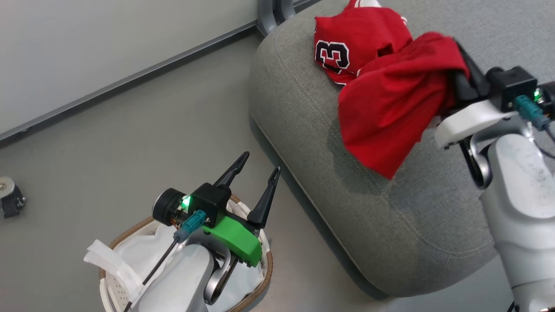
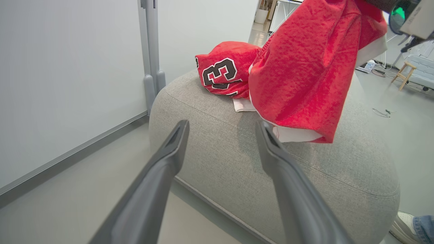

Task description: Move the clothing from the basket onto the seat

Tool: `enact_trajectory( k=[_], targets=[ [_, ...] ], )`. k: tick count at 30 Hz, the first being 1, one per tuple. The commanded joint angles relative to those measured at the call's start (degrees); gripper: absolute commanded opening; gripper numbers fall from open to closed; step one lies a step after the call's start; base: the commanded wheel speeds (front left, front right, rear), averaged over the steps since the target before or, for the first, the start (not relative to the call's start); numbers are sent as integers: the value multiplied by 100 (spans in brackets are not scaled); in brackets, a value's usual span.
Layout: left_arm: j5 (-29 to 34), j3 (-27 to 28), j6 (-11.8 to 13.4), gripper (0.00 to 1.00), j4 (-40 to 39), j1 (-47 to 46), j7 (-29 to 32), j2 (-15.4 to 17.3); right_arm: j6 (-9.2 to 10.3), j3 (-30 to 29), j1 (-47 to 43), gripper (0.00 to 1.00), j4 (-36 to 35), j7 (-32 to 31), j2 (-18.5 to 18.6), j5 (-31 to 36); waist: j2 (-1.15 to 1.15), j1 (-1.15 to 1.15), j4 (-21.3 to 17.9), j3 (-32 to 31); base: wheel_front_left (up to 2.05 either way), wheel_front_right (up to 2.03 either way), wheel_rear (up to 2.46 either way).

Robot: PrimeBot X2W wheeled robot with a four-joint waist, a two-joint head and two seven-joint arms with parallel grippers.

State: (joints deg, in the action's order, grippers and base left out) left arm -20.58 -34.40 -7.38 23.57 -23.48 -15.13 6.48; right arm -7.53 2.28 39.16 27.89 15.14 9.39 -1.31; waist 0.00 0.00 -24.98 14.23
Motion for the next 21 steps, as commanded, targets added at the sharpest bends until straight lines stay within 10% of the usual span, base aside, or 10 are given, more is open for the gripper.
enact_trajectory(
  k=[1,21],
  targets=[
    [38,9,-18,100,-30,-127,-2,78,8,-97,213,0,-82,1,114,50,0,0,207,316,0,0,0],
    [381,-5,-19,100,-604,-988,-2,346,8,-1734,1960,0,327,1,1489,819,0,0,1336,2181,0,0,0]
  ],
)
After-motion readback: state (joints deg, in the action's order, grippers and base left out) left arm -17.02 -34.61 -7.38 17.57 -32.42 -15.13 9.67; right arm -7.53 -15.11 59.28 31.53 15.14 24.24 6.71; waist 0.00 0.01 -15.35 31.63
